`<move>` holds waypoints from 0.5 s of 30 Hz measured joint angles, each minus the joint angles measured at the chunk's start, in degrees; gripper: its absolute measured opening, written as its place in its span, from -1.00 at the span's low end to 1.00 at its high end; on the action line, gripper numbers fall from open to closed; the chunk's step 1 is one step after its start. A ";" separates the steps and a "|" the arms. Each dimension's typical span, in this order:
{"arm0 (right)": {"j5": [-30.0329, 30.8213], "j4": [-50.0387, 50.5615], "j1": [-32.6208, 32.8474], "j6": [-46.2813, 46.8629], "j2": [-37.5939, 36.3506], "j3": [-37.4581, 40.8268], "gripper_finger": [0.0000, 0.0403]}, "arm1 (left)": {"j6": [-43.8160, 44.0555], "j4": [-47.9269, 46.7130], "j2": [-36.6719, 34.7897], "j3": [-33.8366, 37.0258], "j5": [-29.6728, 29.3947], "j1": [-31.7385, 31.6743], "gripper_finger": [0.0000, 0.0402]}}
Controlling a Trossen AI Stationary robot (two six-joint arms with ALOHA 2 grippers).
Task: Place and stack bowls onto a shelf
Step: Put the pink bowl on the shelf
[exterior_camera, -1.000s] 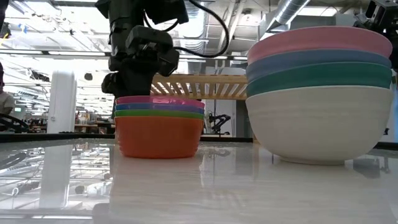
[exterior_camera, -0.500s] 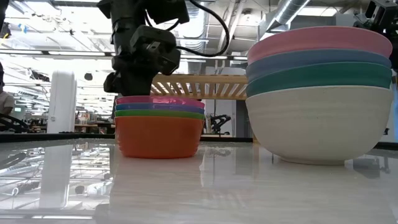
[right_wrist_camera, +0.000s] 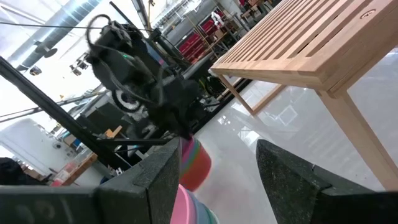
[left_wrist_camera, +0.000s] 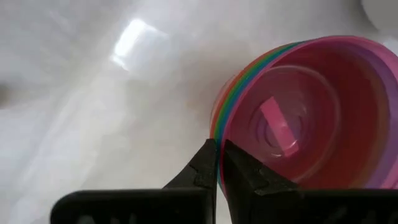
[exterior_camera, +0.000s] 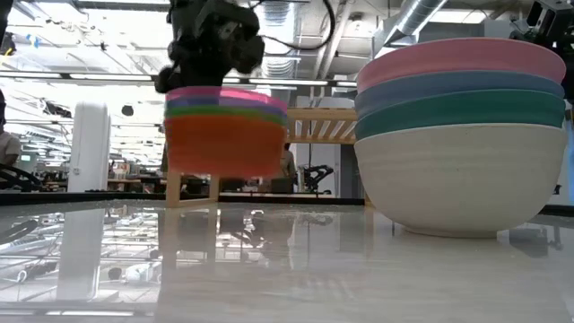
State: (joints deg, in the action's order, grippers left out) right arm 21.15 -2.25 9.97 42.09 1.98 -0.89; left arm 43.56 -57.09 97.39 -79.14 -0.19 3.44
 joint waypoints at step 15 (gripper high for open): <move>-0.25 -0.02 0.17 5.04 0.01 0.00 0.16 | 1.90 2.71 -0.53 -2.24 10.18 -2.78 -1.00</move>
State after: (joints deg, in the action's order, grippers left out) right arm 20.90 -2.27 10.13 47.13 1.98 -0.89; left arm 45.46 -54.38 96.86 -81.38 9.99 0.67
